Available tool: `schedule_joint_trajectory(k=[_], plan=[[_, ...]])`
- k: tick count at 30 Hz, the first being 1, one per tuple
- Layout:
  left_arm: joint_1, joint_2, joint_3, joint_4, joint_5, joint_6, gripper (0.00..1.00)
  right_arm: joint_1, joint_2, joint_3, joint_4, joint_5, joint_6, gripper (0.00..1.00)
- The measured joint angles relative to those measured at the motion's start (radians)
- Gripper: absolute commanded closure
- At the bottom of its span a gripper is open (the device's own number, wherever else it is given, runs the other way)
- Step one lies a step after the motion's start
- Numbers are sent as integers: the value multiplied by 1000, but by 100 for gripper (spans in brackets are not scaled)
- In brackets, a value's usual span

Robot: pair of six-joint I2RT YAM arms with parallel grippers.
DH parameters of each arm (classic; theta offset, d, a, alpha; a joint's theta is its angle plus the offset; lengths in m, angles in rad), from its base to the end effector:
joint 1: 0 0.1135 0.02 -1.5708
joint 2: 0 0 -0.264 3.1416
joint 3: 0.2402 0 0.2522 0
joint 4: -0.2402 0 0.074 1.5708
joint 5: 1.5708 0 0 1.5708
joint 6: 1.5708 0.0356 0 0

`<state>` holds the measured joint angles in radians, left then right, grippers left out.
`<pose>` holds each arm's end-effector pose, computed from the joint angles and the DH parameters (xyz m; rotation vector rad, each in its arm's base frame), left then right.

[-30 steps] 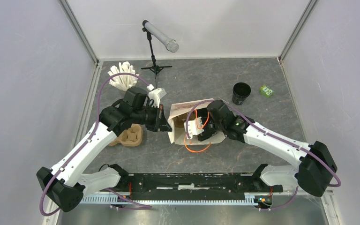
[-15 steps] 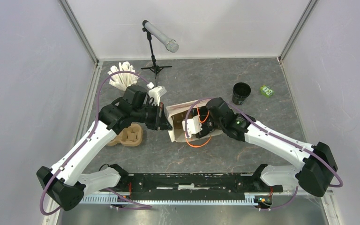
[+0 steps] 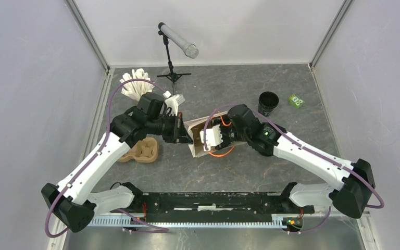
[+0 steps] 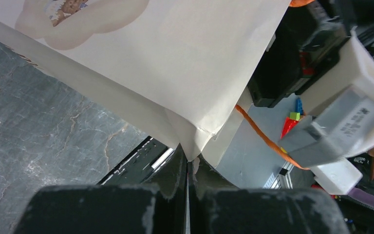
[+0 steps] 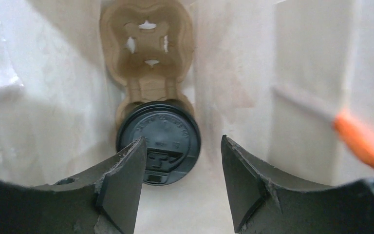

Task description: Pack the takeout coffee

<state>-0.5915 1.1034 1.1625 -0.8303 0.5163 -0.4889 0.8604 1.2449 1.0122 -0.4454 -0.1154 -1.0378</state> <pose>0.1706 -0.1358 0.3504 0.4047 2.4697 -1.1037 0.1748 0.2095 0.2969 -1.8593 1.2559 0.0340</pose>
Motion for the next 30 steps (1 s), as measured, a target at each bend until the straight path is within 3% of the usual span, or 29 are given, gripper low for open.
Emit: schedule_joint_trajectory(k=[22,30], plan=[[56,79,110,-77,13,-60,97,0,11,219,-118,-39,60,50],[109,87,117,-85,30,-82,94,0,78,280,-98,-92,164,53]])
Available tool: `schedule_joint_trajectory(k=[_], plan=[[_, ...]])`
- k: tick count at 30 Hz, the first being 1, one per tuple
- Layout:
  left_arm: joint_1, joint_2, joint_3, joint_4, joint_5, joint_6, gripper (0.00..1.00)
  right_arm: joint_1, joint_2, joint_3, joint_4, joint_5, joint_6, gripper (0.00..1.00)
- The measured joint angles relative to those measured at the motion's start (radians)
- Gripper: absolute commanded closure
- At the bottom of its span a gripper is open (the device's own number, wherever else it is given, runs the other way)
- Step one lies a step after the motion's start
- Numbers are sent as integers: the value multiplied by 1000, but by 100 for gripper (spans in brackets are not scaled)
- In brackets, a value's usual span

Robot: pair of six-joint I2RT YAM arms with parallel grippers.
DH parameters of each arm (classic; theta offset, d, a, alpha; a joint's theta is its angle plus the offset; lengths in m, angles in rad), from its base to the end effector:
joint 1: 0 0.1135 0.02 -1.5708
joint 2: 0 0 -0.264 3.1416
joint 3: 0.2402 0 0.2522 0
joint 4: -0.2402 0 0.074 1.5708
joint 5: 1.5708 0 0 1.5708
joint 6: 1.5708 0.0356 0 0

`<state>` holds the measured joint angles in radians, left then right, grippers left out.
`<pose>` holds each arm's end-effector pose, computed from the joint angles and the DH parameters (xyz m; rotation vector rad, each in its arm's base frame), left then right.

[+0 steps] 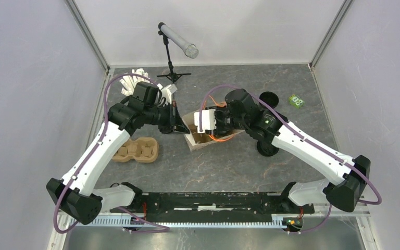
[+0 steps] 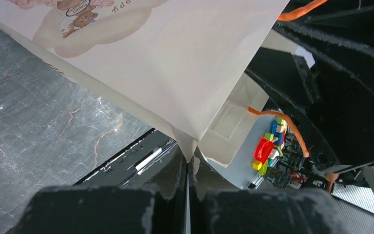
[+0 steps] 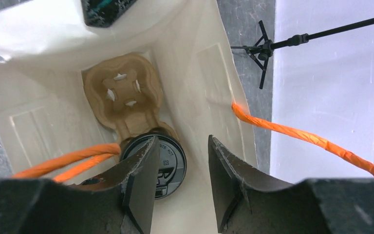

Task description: Pack the takeout coffee

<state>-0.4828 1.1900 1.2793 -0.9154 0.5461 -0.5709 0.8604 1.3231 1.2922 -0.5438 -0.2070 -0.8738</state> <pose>0.1963 -0.1238 0.3634 0.1657 2.5492 -1.1134 0.1857 0.2271 0.3627 -1.7065 1.2900 0.2141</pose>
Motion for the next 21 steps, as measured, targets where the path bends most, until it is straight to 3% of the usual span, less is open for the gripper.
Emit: schedule_joint_trajectory(k=[12,21], plan=[[58,57,59,-12,7,-9,76,-1,3,14,135,29,207,55],[95,131,166,-25,4,-8,70,-6,52,58,193,110,225,56]])
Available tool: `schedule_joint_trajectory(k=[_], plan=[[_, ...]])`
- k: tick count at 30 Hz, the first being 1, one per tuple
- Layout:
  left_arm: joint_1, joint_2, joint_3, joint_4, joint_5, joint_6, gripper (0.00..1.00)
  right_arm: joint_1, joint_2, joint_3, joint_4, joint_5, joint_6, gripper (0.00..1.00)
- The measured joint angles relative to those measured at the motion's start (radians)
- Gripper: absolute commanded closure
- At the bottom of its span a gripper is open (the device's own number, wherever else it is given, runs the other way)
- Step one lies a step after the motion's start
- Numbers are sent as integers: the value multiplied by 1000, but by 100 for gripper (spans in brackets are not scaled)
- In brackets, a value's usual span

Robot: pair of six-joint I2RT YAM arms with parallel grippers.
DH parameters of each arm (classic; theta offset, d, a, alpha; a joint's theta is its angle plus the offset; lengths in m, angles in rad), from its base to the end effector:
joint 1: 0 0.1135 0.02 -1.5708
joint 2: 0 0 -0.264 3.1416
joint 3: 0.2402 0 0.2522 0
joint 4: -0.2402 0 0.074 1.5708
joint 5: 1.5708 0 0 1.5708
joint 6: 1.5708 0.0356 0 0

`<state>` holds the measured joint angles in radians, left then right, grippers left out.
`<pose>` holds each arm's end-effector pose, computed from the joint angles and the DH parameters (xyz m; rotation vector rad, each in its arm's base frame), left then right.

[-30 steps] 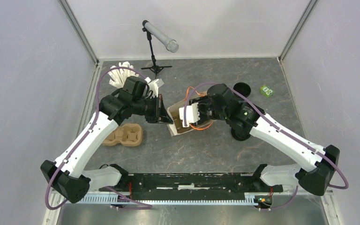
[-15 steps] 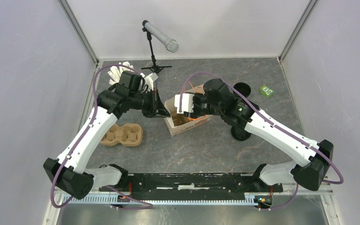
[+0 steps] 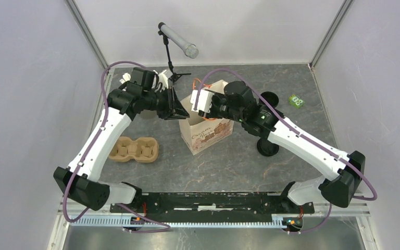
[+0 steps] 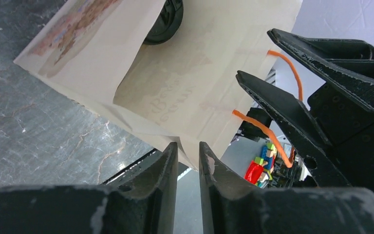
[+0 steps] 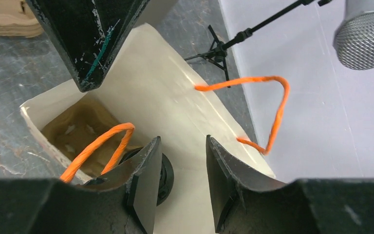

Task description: Pack the takeout coffee

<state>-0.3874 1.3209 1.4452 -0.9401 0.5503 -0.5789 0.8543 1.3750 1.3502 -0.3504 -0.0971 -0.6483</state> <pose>0.2354 -0.1162 0.3832 0.0397 2.5204 -1.0877 0.2055 0.2412 0.3863 -1.3782 1.3811 0.2308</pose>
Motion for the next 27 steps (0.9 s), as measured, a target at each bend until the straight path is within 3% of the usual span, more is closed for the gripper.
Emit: schedule_joint_trajectory(k=[11,14,16,18,20,23,27], plan=[[17,68,201,-36,-26,1,54,-5,6,37,55,143,50,48],[24,76,258,-52,-42,3,49,-5,2,40,62,194,103,41],[29,84,304,-71,-65,12,34,-5,2,56,61,222,153,36],[34,102,375,-103,-109,32,3,-5,-2,82,62,236,217,22],[41,128,473,-136,-174,67,0,-6,-23,93,71,238,285,2],[52,142,560,-154,-288,109,0,-5,-84,88,80,238,385,2],[70,137,558,-172,-475,158,0,-5,-226,2,118,235,510,2]])
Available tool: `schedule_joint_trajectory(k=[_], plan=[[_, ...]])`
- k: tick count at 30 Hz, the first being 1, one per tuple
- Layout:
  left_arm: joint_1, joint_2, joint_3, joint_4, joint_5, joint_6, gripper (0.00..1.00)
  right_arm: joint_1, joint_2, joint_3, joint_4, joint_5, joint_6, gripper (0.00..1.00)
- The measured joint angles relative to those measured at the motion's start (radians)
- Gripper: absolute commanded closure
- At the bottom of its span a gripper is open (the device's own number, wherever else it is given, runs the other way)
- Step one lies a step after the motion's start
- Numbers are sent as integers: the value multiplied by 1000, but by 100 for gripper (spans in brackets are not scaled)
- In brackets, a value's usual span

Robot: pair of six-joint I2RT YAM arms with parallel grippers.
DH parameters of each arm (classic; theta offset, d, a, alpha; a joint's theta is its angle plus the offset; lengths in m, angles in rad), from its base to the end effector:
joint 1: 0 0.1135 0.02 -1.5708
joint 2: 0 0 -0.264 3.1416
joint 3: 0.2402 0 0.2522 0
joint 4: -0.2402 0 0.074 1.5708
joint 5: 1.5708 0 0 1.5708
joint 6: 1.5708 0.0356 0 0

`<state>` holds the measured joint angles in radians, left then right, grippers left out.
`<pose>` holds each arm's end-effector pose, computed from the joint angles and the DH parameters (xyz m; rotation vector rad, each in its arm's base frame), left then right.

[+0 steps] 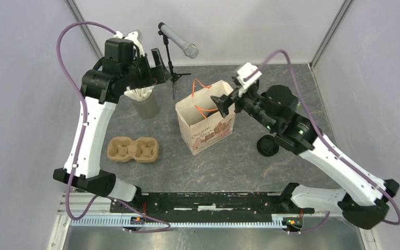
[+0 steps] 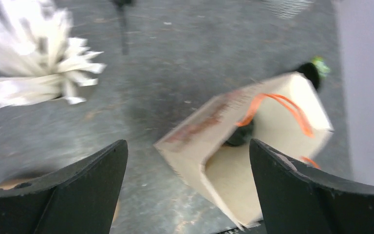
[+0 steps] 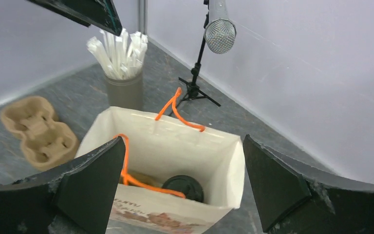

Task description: Pack the takeout coffee

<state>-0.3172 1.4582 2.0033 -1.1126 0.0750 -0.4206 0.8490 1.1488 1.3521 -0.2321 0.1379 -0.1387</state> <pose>0.2472 -0.0840 0.4953 -0.0678 2.1792 -0.5074 0.1681 0.1836 0.4594 -0.6694 1.4718 0.4406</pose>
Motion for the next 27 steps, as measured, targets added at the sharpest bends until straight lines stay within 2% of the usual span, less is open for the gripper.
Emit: schedule_joint_trajectory(k=[4,8,11,15,27], plan=[[63,-1,-98,19,-148,14,0,0,-129,-111,28,-6,100,2],[156,29,-196,51,-201,14,24,0,-235,-252,54,-8,147,2],[206,76,-220,103,-219,22,31,0,-285,-320,43,-9,133,2],[240,118,-225,160,-251,33,47,0,-312,-334,26,4,99,2],[300,239,-224,274,-235,45,52,0,-315,-346,55,71,27,2]])
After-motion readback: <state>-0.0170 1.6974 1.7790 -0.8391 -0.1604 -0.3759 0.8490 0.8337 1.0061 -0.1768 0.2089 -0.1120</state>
